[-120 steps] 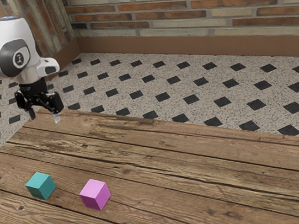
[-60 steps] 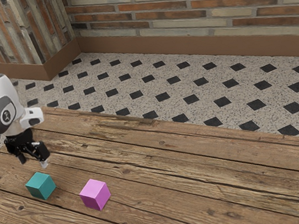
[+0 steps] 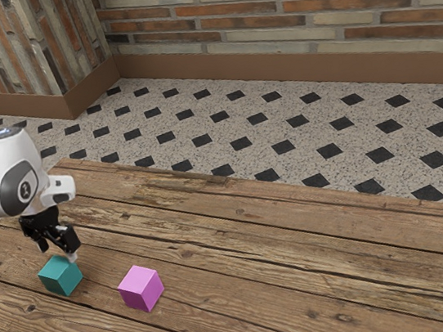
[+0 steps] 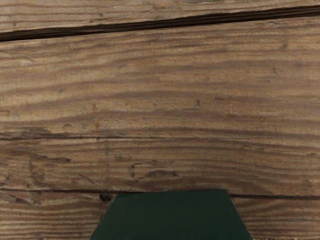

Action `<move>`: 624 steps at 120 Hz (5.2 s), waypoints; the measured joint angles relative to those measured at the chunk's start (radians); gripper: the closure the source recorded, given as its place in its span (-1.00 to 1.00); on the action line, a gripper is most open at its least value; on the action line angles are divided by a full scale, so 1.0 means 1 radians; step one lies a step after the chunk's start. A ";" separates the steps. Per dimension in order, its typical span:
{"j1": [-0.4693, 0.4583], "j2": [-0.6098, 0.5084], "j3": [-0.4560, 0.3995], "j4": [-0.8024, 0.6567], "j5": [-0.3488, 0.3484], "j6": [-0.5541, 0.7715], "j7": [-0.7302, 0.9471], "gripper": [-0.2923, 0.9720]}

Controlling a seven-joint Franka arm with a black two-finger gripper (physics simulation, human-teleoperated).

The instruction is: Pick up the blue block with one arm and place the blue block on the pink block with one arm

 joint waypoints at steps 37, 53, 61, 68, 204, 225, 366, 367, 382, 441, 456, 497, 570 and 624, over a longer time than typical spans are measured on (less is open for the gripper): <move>0.015 -0.010 0.002 -0.057 -0.053 0.031 0.029 -0.54; 0.018 -0.010 0.008 -0.072 -0.065 0.047 0.037 -0.54; 0.017 -0.007 0.010 -0.076 -0.067 0.055 0.041 -0.54; 0.016 -0.006 0.010 -0.080 -0.069 0.064 0.044 -0.54; 0.017 -0.016 -0.010 -0.053 -0.095 0.111 0.049 -0.01; 0.007 -0.050 -0.066 -0.006 -0.094 0.049 0.015 0.00; -0.022 -0.212 -0.332 -0.050 -0.043 -0.181 -0.438 -0.01; -0.023 -0.213 -0.332 -0.052 -0.043 -0.181 -0.439 -0.01; -0.028 -0.233 -0.332 -0.074 -0.043 -0.181 -0.464 0.00; -0.070 -0.274 -0.333 -0.119 -0.041 -0.174 -0.524 -0.01; -0.073 -0.272 -0.333 -0.127 -0.042 -0.166 -0.533 -0.01; -0.083 -0.256 -0.333 -0.134 -0.038 -0.147 -0.550 -0.01; -0.090 -0.249 -0.333 -0.123 0.030 -0.123 -0.559 -0.01; -0.095 -0.238 -0.333 -0.127 0.030 -0.113 -0.563 -0.01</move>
